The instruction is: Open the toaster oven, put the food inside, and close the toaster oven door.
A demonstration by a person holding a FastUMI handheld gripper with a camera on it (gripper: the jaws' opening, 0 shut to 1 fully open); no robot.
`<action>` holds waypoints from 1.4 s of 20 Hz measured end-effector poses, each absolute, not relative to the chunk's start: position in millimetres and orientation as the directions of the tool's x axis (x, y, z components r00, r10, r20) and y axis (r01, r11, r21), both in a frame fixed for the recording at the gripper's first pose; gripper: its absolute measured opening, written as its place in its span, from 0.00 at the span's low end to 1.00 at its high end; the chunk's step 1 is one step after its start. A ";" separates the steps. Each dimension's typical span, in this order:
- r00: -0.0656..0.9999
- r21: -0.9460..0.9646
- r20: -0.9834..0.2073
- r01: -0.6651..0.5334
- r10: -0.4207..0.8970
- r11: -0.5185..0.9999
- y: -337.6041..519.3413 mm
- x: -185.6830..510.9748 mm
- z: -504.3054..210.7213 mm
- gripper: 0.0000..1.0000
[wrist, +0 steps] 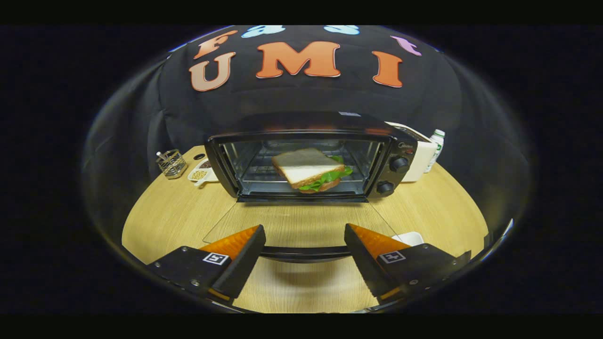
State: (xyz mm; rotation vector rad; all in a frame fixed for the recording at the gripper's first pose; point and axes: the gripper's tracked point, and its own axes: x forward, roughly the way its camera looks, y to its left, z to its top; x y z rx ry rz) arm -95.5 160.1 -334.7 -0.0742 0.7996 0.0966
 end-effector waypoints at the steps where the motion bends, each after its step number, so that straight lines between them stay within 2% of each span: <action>1: 0.665 -0.052 -0.744 -0.153 0.064 0.987 156.8 -106.4 -337.9 0.99; 3: 0.625 -0.074 -0.779 -0.187 0.060 0.980 152.5 -128.0 -351.2 1.00; 7: 0.555 -0.037 -0.831 -0.131 0.043 0.991 143.1 -151.3 -379.1 1.00; 11: 0.521 0.027 -0.850 -0.108 0.080 0.994 155.1 -143.7 -401.6 1.00; 17: 0.600 0.030 -0.795 -0.110 0.090 0.993 158.1 -113.2 -366.6 1.00; 28: 0.738 0.015 -0.668 -0.119 0.099 0.993 172.1 0.6 -310.3 1.00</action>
